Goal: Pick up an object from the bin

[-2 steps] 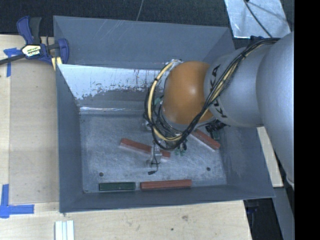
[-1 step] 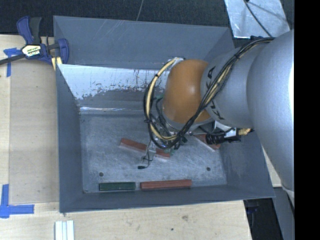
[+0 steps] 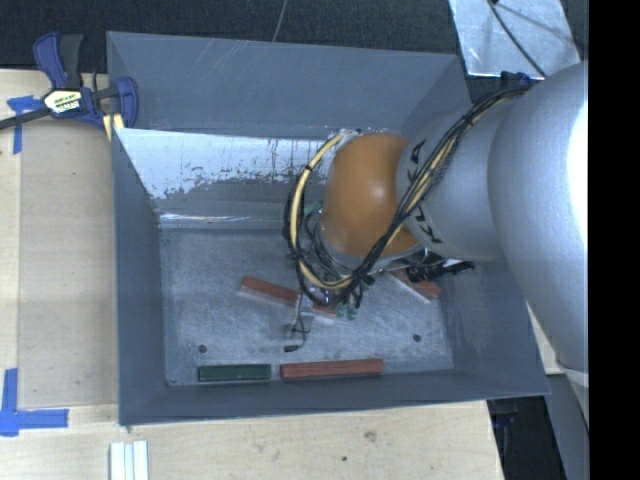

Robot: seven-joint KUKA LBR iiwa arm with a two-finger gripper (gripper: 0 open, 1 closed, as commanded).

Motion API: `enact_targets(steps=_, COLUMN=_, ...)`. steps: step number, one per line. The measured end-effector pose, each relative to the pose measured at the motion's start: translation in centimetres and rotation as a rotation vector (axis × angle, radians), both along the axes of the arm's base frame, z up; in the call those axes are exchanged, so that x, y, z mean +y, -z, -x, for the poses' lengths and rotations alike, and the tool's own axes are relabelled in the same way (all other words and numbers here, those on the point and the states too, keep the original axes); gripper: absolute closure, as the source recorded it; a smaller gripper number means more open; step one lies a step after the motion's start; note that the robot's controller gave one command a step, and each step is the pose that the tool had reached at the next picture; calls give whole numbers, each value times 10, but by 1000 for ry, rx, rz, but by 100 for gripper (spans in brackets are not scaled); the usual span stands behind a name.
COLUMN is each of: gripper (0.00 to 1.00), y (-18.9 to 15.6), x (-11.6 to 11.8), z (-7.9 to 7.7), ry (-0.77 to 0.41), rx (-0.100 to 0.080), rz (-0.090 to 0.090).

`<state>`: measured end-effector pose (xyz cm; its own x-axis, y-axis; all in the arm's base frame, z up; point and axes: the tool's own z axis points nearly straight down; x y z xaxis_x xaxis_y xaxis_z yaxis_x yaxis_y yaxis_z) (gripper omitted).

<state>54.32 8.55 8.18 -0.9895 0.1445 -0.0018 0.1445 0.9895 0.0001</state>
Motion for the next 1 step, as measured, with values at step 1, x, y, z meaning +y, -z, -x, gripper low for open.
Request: enact_targets(steps=1, gripper=100, y=10, x=30, z=4, ry=348, rx=-5, rz=-1)
